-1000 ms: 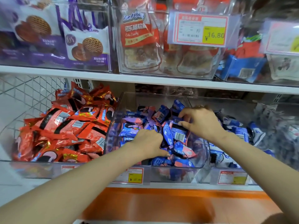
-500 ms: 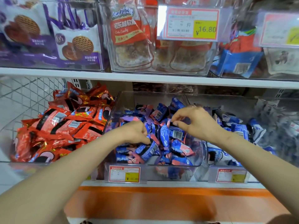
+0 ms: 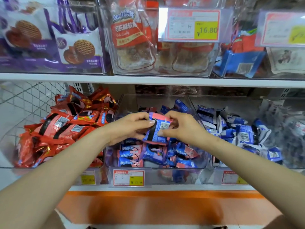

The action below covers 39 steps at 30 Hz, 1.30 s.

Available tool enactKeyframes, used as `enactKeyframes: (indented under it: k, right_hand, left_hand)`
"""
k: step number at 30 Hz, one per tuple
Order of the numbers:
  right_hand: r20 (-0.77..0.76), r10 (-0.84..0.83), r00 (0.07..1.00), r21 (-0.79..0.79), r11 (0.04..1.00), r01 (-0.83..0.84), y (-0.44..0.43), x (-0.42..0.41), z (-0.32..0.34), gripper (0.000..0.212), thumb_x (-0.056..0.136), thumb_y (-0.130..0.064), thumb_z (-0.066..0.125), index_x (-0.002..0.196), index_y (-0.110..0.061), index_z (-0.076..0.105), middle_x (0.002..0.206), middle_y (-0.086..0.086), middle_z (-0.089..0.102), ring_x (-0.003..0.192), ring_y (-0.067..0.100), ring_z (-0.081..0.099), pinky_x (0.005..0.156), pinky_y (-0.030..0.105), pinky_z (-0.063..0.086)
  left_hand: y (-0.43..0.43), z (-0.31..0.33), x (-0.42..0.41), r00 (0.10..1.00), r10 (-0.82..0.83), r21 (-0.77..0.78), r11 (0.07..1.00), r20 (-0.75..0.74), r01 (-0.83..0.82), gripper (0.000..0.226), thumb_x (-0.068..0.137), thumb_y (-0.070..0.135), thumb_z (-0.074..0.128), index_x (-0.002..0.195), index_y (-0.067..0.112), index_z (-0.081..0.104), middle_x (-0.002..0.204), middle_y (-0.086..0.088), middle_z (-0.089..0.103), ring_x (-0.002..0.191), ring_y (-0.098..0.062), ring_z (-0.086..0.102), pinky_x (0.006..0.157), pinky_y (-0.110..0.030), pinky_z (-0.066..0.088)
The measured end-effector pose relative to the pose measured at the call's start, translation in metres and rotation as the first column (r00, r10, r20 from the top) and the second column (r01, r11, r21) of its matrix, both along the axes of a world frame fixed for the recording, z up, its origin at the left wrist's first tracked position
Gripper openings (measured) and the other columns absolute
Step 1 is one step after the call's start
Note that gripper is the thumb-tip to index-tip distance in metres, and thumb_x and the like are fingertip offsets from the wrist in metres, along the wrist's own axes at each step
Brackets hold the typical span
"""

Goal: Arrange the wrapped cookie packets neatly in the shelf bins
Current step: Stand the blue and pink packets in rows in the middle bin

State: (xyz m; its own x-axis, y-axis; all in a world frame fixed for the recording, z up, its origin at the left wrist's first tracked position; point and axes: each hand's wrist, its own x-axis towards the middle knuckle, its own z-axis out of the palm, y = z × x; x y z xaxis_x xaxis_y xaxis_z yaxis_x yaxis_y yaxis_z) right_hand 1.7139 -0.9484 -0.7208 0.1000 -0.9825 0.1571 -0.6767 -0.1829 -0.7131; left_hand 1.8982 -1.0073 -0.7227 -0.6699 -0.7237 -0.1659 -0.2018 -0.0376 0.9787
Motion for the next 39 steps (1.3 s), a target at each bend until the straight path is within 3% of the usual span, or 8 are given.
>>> enactKeyframes:
  k: [4,7,11,14,17,28,36,39]
  right_hand:
    - [-0.104,-0.170,0.980,-0.358,0.926,0.123,-0.002,-0.003,-0.002,0.036,0.072,-0.022,0.079,0.087,-0.025,0.047,0.076,-0.012,0.055,0.066,0.011,0.051,0.062,0.028,0.041]
    - [-0.265,-0.025,0.964,-0.477,0.872,-0.108,-0.004,-0.002,-0.007,0.028,0.074,-0.010,0.074,0.092,-0.013,0.053,0.089,-0.004,0.048,0.075,0.010,0.044,0.066,0.025,0.038]
    - [-0.177,0.219,0.960,-0.339,0.902,-0.268,-0.001,0.000,-0.006,0.024,0.077,0.006,0.068,0.098,-0.006,0.066,0.099,0.004,0.058,0.079,0.008,0.057,0.075,0.018,0.046]
    - [0.062,0.056,0.997,-0.349,0.936,-0.031,0.000,0.000,0.003,0.031,0.079,0.007,0.063,0.098,-0.017,0.064,0.095,-0.002,0.062,0.076,0.007,0.059,0.072,0.022,0.048]
    - [0.206,0.010,0.979,-0.113,0.993,0.013,-0.005,0.005,0.006,0.043,0.079,-0.010,0.073,0.112,-0.028,0.053,0.101,-0.002,0.064,0.079,0.008,0.056,0.074,0.019,0.046]
    - [0.476,0.042,0.879,0.200,0.968,-0.154,-0.009,0.021,0.004,0.027,0.077,-0.007,0.072,0.101,-0.010,0.060,0.090,0.009,0.069,0.077,0.015,0.067,0.073,0.026,0.056]
    - [0.627,-0.055,0.777,0.226,0.967,-0.115,-0.015,0.029,0.003,0.021,0.082,-0.001,0.065,0.103,-0.002,0.061,0.083,0.005,0.064,0.070,0.013,0.058,0.061,0.020,0.049]
    - [0.597,-0.070,0.799,0.170,0.985,-0.040,-0.019,0.027,0.002,0.025,0.079,0.003,0.067,0.101,-0.007,0.060,0.087,0.008,0.062,0.071,0.015,0.057,0.060,0.018,0.048]
  left_hand:
    - [0.000,0.006,-0.005,0.963,0.257,0.289,0.930,-0.077,-0.225,0.041,0.091,0.043,0.045,0.098,0.004,0.055,0.096,-0.021,0.066,0.081,-0.027,0.069,0.074,-0.035,0.057]
    - [0.006,0.009,-0.005,0.975,0.193,0.419,0.899,-0.112,-0.130,0.046,0.088,0.040,0.051,0.108,0.000,0.057,0.098,-0.026,0.067,0.077,-0.025,0.071,0.071,-0.032,0.058]
    - [0.000,0.002,0.000,0.963,0.267,0.089,0.959,0.024,-0.268,0.005,0.086,0.009,0.062,0.091,0.010,0.063,0.074,-0.002,0.066,0.060,-0.008,0.062,0.067,-0.026,0.055]
    - [-0.009,0.001,0.011,0.967,0.241,-0.118,0.966,0.085,-0.230,0.019,0.082,0.000,0.067,0.093,0.014,0.060,0.070,0.004,0.065,0.059,-0.004,0.060,0.057,-0.014,0.050]
    - [-0.008,0.004,0.015,0.983,0.121,-0.243,0.966,0.141,-0.085,0.026,0.077,-0.001,0.070,0.091,0.019,0.062,0.083,-0.003,0.065,0.073,-0.011,0.062,0.067,-0.015,0.053]
    - [0.002,0.013,0.023,0.992,0.121,-0.211,0.971,0.024,-0.113,0.013,0.081,0.008,0.067,0.088,0.016,0.060,0.082,-0.002,0.066,0.072,-0.011,0.061,0.067,-0.022,0.049]
    - [0.001,0.014,0.028,0.973,0.227,-0.213,0.950,-0.039,-0.230,0.015,0.082,0.010,0.065,0.071,0.010,0.055,0.056,0.003,0.065,0.053,-0.005,0.061,0.056,-0.018,0.055]
    - [-0.004,0.016,0.037,0.947,0.320,-0.375,0.880,0.020,-0.290,0.010,0.088,0.016,0.060,0.078,0.014,0.058,0.058,0.004,0.067,0.057,-0.006,0.065,0.057,-0.021,0.053]
